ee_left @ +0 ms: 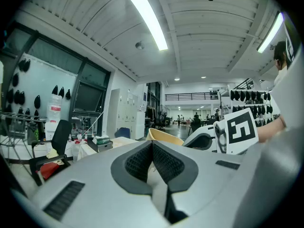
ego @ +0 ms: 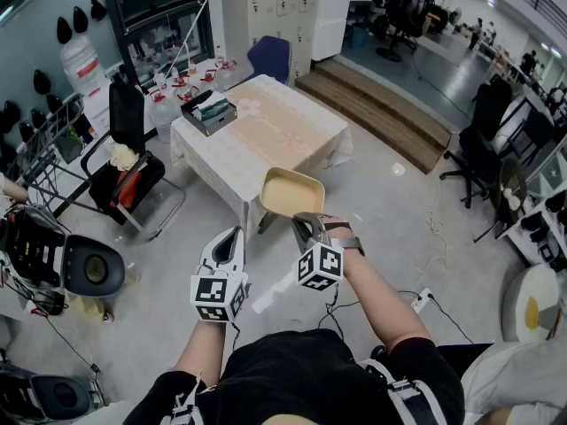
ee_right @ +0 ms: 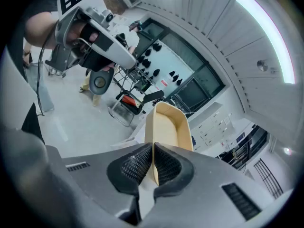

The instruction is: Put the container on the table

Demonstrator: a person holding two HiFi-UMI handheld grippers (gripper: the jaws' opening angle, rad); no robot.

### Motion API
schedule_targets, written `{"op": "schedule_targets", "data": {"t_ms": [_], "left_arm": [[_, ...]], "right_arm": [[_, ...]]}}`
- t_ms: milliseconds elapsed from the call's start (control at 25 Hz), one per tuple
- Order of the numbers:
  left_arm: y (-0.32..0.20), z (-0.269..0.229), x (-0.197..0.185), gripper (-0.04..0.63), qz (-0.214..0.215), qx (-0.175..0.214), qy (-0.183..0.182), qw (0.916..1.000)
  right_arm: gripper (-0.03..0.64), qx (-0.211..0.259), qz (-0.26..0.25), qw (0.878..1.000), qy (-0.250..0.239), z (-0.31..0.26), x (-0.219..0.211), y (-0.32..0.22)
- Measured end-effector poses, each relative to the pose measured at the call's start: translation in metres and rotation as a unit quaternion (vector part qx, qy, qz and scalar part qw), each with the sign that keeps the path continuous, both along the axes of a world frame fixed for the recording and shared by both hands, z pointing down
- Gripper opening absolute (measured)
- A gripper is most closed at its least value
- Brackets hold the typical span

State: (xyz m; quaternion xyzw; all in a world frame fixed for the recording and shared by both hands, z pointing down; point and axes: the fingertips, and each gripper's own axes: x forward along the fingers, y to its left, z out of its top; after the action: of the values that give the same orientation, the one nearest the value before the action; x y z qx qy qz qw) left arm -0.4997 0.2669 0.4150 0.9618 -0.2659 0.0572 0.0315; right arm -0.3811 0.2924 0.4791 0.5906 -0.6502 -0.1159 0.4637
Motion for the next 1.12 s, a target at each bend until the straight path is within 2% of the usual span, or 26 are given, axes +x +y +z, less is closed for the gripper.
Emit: {"op": "schedule_targets", "data": {"t_ms": [200,440,1120], "left_arm": [[-0.001,0.000,0.002,0.012,0.002,-0.001,-0.001,1.0000],[-0.003,0.000,0.013,0.012,0.004,-0.002,-0.002,1.0000],[-0.016,0.002,0.094,0.013,-0.001,0.008,0.008,0.9999]], "right_arm": [[0.028,-0.016,-0.005,1.000,0.016,0.004,0.006,-0.001],[0.029,-0.024,0.002,1.000,0.012,0.008,0.020,-0.003],[0.029,-0.042,-0.004,0.998,0.039,0.017,0.103,-0.021]]}}
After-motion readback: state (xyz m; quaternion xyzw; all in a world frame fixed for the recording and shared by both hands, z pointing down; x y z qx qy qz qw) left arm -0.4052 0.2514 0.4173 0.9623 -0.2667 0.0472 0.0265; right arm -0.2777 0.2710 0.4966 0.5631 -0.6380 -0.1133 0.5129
